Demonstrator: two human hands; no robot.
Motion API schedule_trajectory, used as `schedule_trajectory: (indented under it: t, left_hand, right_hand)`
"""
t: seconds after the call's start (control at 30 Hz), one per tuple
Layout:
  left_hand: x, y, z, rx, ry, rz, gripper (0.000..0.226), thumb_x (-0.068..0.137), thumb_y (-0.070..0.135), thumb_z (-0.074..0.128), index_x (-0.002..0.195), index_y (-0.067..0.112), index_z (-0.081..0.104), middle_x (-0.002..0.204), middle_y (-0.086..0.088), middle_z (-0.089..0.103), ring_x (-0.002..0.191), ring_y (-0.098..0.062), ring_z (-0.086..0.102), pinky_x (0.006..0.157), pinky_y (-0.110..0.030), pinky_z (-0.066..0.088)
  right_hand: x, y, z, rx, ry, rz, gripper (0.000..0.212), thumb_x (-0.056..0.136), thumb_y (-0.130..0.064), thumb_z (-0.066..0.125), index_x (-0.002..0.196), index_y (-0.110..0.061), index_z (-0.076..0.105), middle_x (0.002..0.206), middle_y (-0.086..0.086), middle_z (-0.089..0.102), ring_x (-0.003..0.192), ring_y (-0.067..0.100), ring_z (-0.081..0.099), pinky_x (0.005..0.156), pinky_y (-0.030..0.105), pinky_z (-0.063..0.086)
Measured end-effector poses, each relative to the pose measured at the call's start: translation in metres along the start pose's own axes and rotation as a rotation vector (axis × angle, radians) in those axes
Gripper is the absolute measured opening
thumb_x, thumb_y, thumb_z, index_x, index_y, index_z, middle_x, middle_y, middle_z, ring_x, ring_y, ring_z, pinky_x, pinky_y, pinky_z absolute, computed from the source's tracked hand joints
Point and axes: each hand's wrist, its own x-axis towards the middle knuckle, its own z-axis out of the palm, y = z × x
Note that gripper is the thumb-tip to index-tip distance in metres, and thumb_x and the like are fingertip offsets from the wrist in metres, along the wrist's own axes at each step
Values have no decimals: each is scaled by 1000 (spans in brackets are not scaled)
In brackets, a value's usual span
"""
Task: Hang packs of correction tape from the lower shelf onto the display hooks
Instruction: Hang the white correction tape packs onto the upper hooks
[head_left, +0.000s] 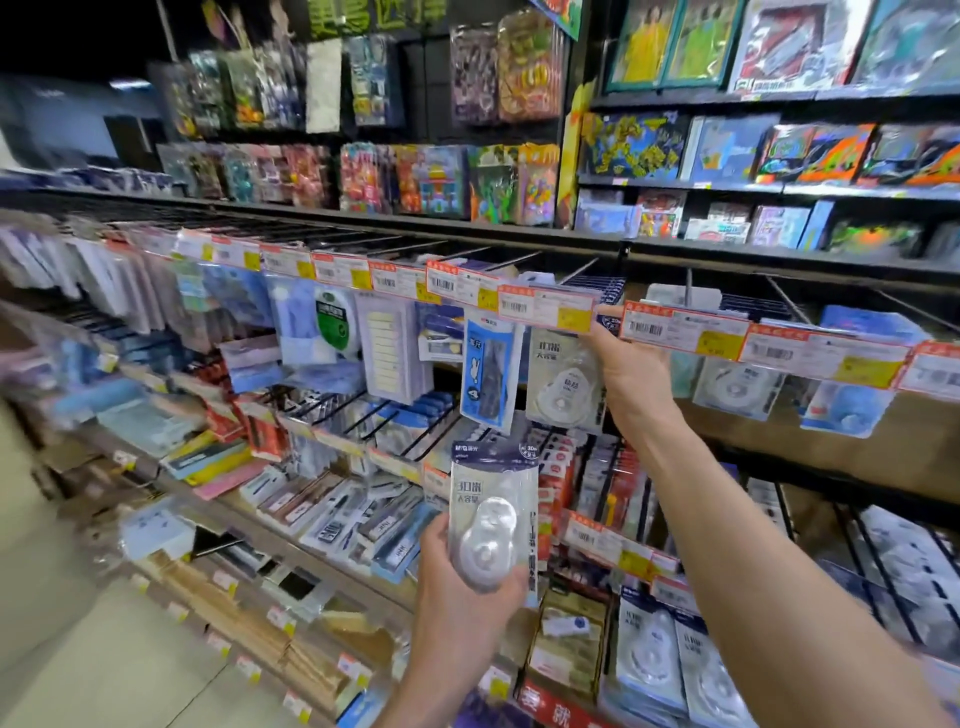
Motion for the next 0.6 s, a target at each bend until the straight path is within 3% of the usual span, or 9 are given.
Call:
schedule_trajectory:
  t: [0.03,0.13,0.17,0.27,0.4,0.5,0.6]
  left_hand:
    - [1,0,0,-3,6,-4,106,70,37,88,149,41,17,142,8,44,118,-15,54,106,-40,47]
    - [3,2,2,-8,9,-6,110,68,37,89,150,39,17,144,6,43,122,-19,53,109,-47,45]
    - [4,4,2,-9,8,-8,109,69,36,89,151,38,17,144,6,43,123,-19,53,109,-47,45]
    - [7,8,5,-6,19,-2,102,69,35,89,146,38,21,136,8,47,114,-13,55,99,-36,51]
    - [13,7,8,-2,16,5,99,72,33,88,146,36,22,120,18,48,100,-3,56,79,-17,46]
    - [16,2,12,-6,14,4,95,72,35,87,142,38,24,117,23,46,102,-2,56,85,-26,48]
    - [18,-2,14,-11,4,16,89,73,31,87,136,42,25,115,26,45,101,1,56,82,-25,47]
  right_hand:
    - [1,2,2,5,-7,5,17,83,-36,83,92,-23,76,86,-15,78,85,-2,72,76,19,54]
    - [3,4,9,-5,-26,48,62,67,-63,85,112,-23,75,115,-5,76,110,13,70,101,40,53]
    - [5,5,10,20,-36,10,59,68,-59,87,112,-21,75,116,-3,75,111,16,69,103,44,53]
    - [11,5,11,71,-84,-66,18,83,-23,85,94,-24,72,97,-9,77,96,9,72,92,38,56]
    - [15,7,12,35,-129,-89,11,90,-22,78,87,-27,68,79,-25,74,84,-2,68,89,28,53]
    - [16,11,14,9,-131,-139,17,89,-20,79,101,-11,70,84,-20,75,82,-6,69,76,13,52]
    - [17,14,17,-16,-96,-165,15,87,-19,81,98,-13,72,88,-16,75,86,-2,69,81,16,52]
